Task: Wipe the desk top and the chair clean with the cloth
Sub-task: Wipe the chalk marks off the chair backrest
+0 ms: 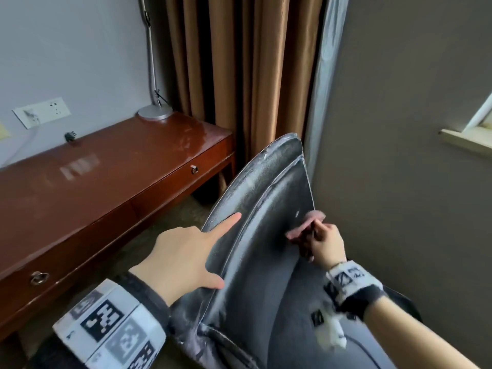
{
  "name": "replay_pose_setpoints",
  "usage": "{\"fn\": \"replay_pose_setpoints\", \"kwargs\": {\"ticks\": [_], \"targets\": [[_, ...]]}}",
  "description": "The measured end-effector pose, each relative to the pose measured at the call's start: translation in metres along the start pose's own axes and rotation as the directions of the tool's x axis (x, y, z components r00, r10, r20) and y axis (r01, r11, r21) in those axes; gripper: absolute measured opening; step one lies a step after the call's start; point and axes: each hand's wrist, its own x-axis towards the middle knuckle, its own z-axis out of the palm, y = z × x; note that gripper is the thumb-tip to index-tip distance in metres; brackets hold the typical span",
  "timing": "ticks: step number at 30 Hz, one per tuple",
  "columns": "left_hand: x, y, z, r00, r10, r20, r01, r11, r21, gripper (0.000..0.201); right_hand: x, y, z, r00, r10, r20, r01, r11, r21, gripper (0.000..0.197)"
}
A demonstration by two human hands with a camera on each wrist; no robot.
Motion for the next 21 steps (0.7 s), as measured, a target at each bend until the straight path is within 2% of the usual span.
{"fn": "replay_pose_setpoints", "kwargs": {"ticks": [2, 4, 6, 8, 12, 15, 18, 21], "targets": [[-0.001, 0.001, 0.002, 1.000, -0.013, 0.002, 0.013, 1.000, 0.001, 0.107, 0.037, 0.001, 0.003, 0.988, 0.152, 0.025, -0.151, 0.988, -0.026, 0.018], [0.000, 0.001, 0.002, 1.000, -0.017, 0.006, 0.017, 1.000, 0.003, 0.107, 0.060, -0.001, 0.016, 0.956, 0.287, 0.064, -0.290, 0.956, 0.047, 0.031], [0.001, 0.000, 0.002, 1.000, -0.021, 0.017, 0.021, 1.000, -0.003, 0.107, 0.072, -0.008, 0.031, 0.932, 0.346, 0.110, -0.358, 0.927, 0.113, 0.032], [0.003, -0.001, 0.002, 1.000, -0.023, 0.021, 0.024, 1.000, -0.005, 0.108, 0.073, -0.014, 0.043, 0.921, 0.372, 0.113, -0.377, 0.926, 0.028, 0.031], [0.001, -0.001, 0.002, 1.000, -0.023, 0.018, 0.024, 1.000, -0.011, 0.108, 0.045, -0.025, 0.047, 0.931, 0.333, 0.148, -0.313, 0.939, -0.142, 0.030], [0.000, 0.001, 0.002, 1.000, -0.027, 0.002, 0.027, 1.000, -0.011, 0.109, 0.043, -0.030, 0.037, 0.926, 0.324, 0.194, -0.305, 0.945, -0.121, 0.026], [0.001, 0.001, 0.003, 1.000, -0.029, -0.007, 0.029, 0.999, -0.022, 0.108, 0.073, -0.036, 0.032, 0.944, 0.319, 0.089, -0.322, 0.946, 0.025, 0.020], [0.001, 0.000, 0.003, 1.000, -0.025, -0.010, 0.025, 0.999, -0.023, 0.108, 0.068, -0.034, 0.045, 0.939, 0.328, 0.099, -0.330, 0.944, 0.000, 0.022]]}}
